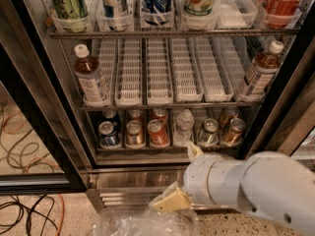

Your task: Pick orange can from bottom shelf of fridge

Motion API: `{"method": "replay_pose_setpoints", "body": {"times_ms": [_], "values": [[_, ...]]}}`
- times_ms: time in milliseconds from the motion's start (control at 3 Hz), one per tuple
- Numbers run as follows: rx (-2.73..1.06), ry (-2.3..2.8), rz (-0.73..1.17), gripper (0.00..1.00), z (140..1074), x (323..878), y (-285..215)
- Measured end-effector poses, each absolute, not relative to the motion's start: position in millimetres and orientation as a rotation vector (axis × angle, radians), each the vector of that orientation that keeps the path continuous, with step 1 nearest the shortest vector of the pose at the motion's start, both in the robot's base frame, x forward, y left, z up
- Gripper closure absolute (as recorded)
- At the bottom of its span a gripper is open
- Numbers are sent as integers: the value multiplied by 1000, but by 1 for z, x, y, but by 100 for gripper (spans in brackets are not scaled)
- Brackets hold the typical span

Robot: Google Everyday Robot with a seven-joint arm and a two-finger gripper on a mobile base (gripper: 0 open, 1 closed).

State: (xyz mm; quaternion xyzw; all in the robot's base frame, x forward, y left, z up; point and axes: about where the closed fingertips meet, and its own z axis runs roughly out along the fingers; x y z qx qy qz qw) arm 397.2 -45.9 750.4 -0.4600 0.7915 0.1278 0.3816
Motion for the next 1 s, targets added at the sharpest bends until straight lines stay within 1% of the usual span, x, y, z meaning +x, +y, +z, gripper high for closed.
{"method": "replay_pose_setpoints", "body": {"times_ms": [333,667,1000], "values": [[-1123,2010,331,0,725,396,-11],[-1108,1991,293,0,729,403,-9],[-1109,1991,294,0,729,403,-9]]}}
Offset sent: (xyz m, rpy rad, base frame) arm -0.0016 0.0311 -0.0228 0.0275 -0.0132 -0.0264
